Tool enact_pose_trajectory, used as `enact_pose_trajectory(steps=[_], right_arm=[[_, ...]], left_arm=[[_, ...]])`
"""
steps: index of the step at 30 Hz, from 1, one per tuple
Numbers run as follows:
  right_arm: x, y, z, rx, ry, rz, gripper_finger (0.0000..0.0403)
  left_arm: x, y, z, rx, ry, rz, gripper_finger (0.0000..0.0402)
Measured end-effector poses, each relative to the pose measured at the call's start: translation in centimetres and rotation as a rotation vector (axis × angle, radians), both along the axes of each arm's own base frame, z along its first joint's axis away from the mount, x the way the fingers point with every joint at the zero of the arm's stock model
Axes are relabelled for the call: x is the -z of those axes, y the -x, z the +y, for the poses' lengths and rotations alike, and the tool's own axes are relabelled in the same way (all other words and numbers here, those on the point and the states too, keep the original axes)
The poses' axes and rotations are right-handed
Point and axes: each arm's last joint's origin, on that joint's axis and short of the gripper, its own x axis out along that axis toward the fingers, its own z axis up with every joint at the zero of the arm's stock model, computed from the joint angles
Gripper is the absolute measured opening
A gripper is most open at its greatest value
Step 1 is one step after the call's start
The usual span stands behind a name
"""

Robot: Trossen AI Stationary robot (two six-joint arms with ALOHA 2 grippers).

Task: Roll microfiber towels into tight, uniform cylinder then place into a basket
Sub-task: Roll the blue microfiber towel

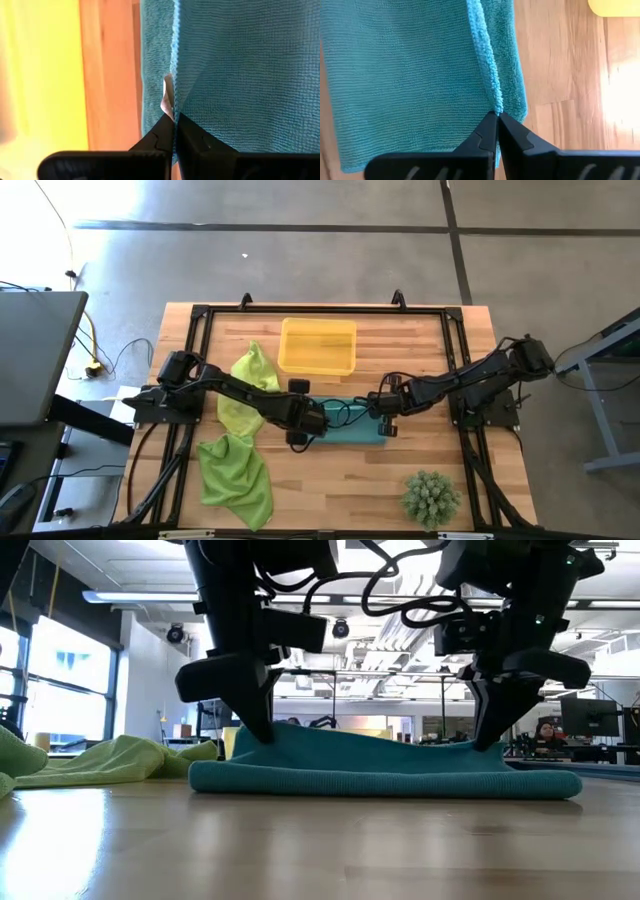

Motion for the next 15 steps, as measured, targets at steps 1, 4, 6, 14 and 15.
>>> enact_pose_trajectory(steps=[1, 4, 6, 14, 15], right_arm=[[0.00, -0.01, -0.09, 0.003, 0.000, 0.000, 0.0000], [0.01, 0.00, -0.10, 0.003, 0.000, 0.002, 0.0001], [0.01, 0.01, -0.09, -0.004, 0.003, 0.004, 0.0009], [-0.07, 0.14, -0.45, 0.002, 0.125, 0.009, 0.0094], [-0.05, 0.20, -0.47, 0.003, 0.129, 0.016, 0.0104]], left_arm=[[0.00, -0.01, 0.00, 0.001, 0.001, -0.001, 0.0000], [0.01, -0.01, -0.02, 0.000, 0.011, 0.000, 0.0000], [0.02, -0.01, -0.04, 0.000, 0.013, -0.001, 0.0000], [0.01, -0.02, -0.04, 0.002, 0.013, 0.000, 0.0001], [0.01, -0.02, -0.04, 0.002, 0.013, 0.000, 0.0001]])
